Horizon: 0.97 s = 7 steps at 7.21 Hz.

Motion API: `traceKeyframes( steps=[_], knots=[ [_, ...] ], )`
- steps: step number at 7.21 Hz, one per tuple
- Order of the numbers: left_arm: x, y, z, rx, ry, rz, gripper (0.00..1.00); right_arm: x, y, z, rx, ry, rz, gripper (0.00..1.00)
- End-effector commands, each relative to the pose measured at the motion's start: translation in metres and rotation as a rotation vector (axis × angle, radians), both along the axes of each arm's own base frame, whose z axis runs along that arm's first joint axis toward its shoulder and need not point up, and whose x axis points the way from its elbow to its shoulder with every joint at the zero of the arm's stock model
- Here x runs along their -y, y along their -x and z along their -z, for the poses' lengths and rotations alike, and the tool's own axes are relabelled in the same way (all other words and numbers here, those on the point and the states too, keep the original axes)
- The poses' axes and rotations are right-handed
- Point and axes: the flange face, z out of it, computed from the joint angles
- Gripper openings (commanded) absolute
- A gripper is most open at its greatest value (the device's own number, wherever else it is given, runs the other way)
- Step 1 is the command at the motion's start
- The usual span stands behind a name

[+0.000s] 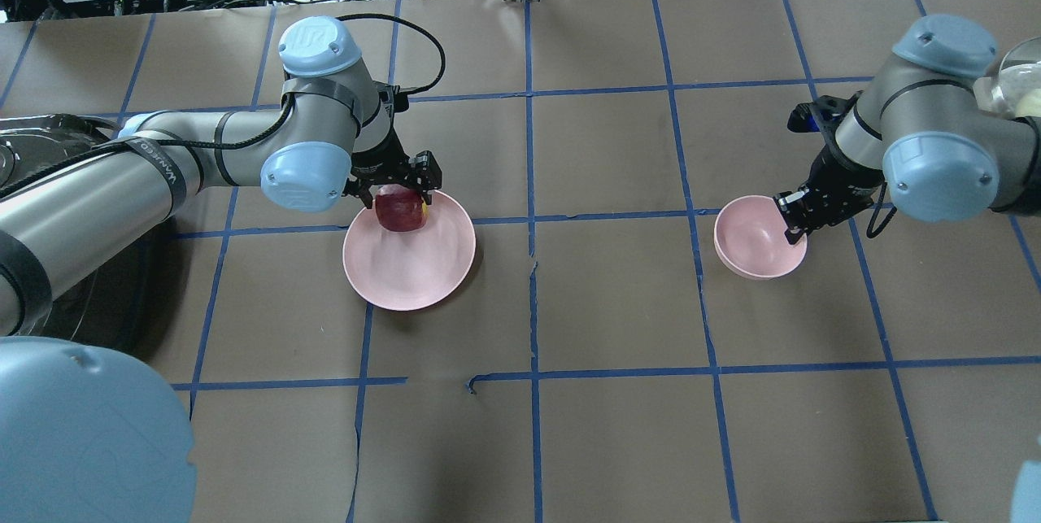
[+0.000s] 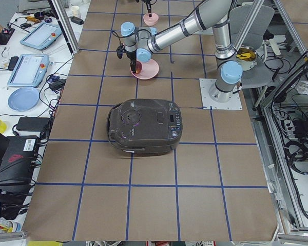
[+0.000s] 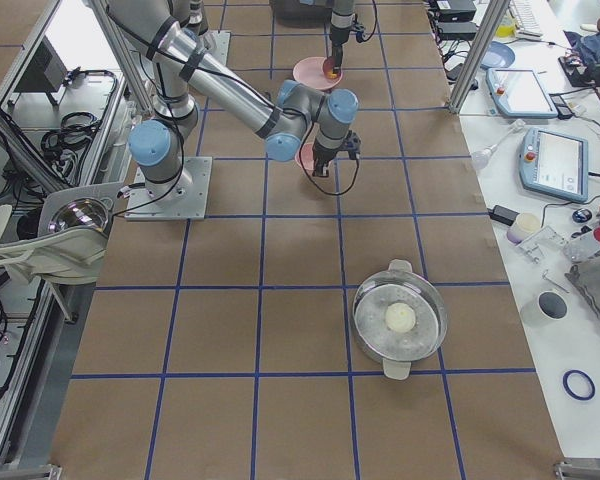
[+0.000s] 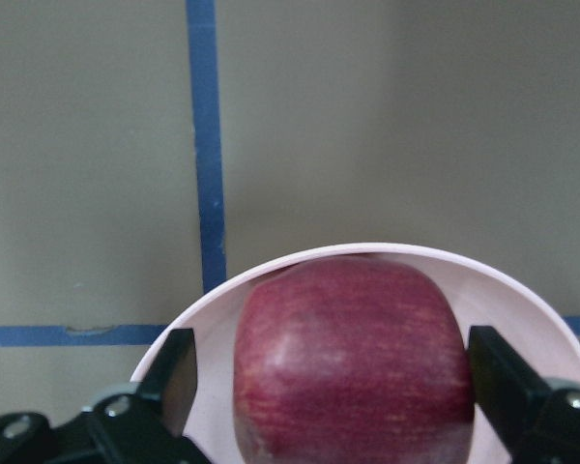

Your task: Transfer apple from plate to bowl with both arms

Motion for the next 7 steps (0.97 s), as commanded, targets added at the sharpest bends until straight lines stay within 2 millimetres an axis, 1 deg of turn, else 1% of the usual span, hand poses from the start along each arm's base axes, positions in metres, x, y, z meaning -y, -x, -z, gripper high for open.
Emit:
traceKeyframes(
  steps=[1,2,3,4,5,6,7],
  knots=[
    [-0.005,0.001,0.006,0.002,-0.015,0.006,0.73,0.003,-0.091,-0.012,0.023,0.006,-0.022,0.0],
    [-0.008,0.0,0.008,0.007,-0.021,0.01,0.59,-0.002,-0.116,-0.006,0.027,-0.001,-0.069,0.0],
    [-0.009,0.0,0.002,0.015,-0.011,0.016,0.48,0.001,-0.124,0.004,0.088,0.007,-0.063,0.0],
    [-0.011,0.002,-0.008,0.014,0.006,0.022,0.4,0.0,-0.13,0.02,0.119,-0.007,-0.06,0.0],
    [-0.011,0.002,-0.013,0.014,0.016,0.035,0.37,-0.002,-0.131,0.03,0.119,-0.004,-0.059,0.0],
    [-0.007,0.0,-0.03,0.014,0.048,0.041,0.34,-0.01,-0.131,0.046,0.121,-0.04,-0.049,0.0],
    [-0.009,0.0,-0.04,0.013,0.054,0.041,0.26,-0.011,-0.132,0.047,0.114,-0.051,-0.009,0.0]
  ],
)
